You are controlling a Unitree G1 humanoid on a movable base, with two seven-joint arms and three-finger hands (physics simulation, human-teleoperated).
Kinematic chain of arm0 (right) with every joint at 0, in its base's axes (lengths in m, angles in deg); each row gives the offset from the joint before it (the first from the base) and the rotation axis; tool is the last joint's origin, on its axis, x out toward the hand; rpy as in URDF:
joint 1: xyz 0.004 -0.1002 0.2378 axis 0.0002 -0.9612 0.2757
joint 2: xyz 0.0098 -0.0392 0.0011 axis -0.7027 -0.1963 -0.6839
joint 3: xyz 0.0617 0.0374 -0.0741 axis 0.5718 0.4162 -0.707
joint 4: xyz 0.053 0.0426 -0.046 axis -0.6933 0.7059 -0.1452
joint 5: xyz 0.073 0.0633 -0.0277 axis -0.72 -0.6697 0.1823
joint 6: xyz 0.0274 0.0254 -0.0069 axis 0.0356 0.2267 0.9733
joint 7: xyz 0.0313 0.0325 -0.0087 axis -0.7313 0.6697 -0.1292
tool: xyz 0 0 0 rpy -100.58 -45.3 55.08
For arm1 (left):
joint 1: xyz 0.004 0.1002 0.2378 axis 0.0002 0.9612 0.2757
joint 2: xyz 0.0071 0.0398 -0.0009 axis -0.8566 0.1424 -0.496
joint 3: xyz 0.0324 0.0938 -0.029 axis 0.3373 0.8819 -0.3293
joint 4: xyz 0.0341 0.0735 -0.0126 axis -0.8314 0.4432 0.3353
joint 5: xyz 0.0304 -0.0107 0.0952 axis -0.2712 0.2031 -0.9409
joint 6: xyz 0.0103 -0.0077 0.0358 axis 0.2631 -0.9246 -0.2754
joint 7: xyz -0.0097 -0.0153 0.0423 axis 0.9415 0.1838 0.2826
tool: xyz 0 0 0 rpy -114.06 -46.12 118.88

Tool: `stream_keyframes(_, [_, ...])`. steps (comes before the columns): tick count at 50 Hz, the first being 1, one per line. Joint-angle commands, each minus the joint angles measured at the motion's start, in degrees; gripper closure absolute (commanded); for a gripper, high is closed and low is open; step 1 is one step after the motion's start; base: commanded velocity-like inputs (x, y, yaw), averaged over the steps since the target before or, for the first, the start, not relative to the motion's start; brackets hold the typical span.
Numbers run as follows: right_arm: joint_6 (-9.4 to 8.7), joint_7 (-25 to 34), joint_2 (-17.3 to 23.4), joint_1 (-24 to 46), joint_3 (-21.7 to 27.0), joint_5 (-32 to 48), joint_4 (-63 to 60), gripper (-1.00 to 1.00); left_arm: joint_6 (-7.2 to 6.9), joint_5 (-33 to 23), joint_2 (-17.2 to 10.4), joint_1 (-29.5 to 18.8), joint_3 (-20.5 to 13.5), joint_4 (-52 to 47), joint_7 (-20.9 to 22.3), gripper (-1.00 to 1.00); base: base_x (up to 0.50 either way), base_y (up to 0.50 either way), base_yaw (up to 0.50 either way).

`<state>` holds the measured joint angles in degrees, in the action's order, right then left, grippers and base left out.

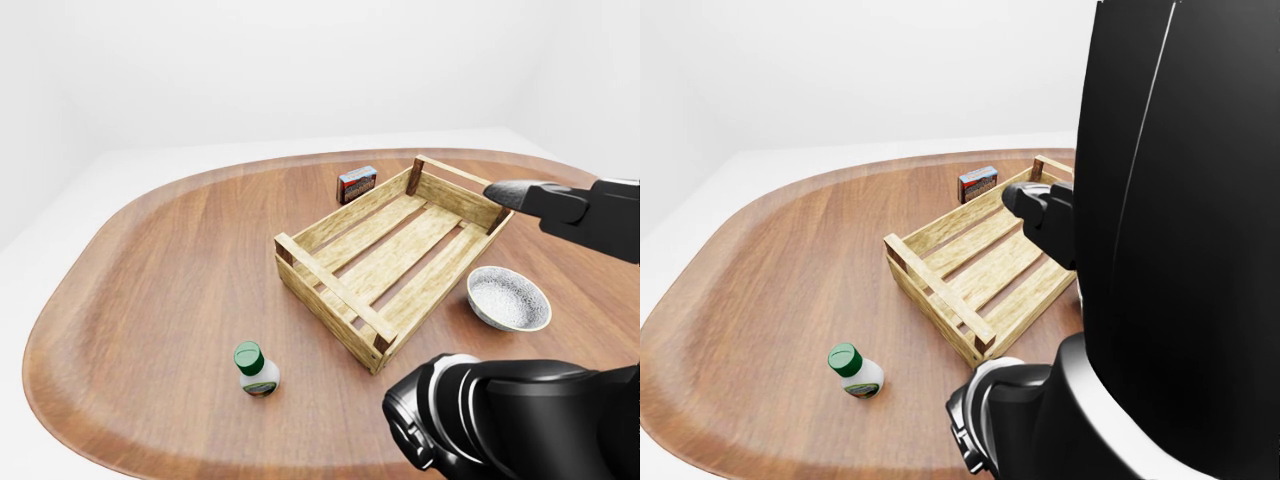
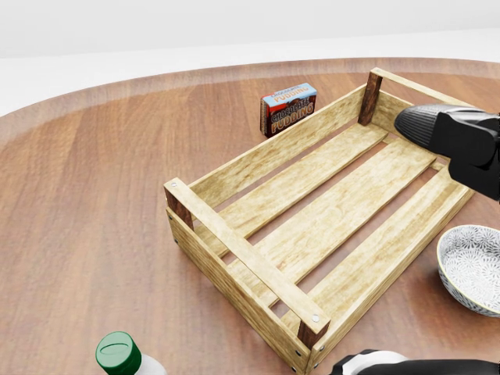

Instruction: Pick up the salad dressing and put it in the tray.

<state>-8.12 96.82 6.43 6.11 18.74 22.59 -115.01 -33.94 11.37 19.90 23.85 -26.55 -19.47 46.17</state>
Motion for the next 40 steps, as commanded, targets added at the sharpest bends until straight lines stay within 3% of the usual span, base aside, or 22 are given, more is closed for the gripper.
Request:
stream_keyframes(1, [0.0, 0.0, 0.7, 1.5, -7.5, 0.2, 0.0, -1.0, 0.0, 0.0, 0.1, -0.1, 0.3, -0.1, -0.1, -1.0, 0.0, 0.0, 0.0])
stream_keyframes(4, [0.0, 0.0, -1.4, -0.5, -12.6, 0.6, 0.0, -1.0, 0.0, -0.3, 0.4, -0.1, 0.6, -0.3, -0.1, -1.0, 0.0, 0.0, 0.0])
stream_keyframes(6, [0.0, 0.0, -5.8, -3.8, -14.6, -1.7, 0.0, -1.0, 0.0, -0.3, 0.4, -0.1, 0.6, -0.3, -0.1, -1.0, 0.0, 0.0, 0.0])
stream_keyframes(11, [0.0, 0.0, -5.9, -18.5, -17.0, -11.3, 0.1, -1.0, 0.0, -0.3, 0.3, -0.3, 0.8, -0.3, -0.2, -1.0, 0.0, 0.0, 0.0])
stream_keyframes(17, [0.0, 0.0, -5.9, -27.4, -20.2, -15.5, 6.7, -1.0, 0.0, -0.4, 0.5, -0.4, 1.2, -0.4, -0.3, -1.0, 0.0, 0.0, 0.0])
stream_keyframes(24, [0.0, 0.0, -5.9, -37.2, -30.3, -22.0, 16.9, -1.0, 0.0, -0.8, 0.7, -0.5, 1.4, -0.5, 0.1, -1.0, 0.0, 0.0, 0.0])
stream_keyframes(29, [0.0, 0.0, -5.9, -38.8, -34.1, -24.4, 23.0, -1.0, 0.0, -1.0, 0.9, -0.5, 1.6, -0.5, 0.1, -1.0, 0.0, 0.0, 0.0])
stream_keyframes(40, [0.0, 0.0, -5.9, -40.2, -37.1, -33.0, 36.5, -1.0, 0.0, -1.2, 1.1, -0.5, 1.7, -0.3, 0.5, -1.0, 0.0, 0.0, 0.0])
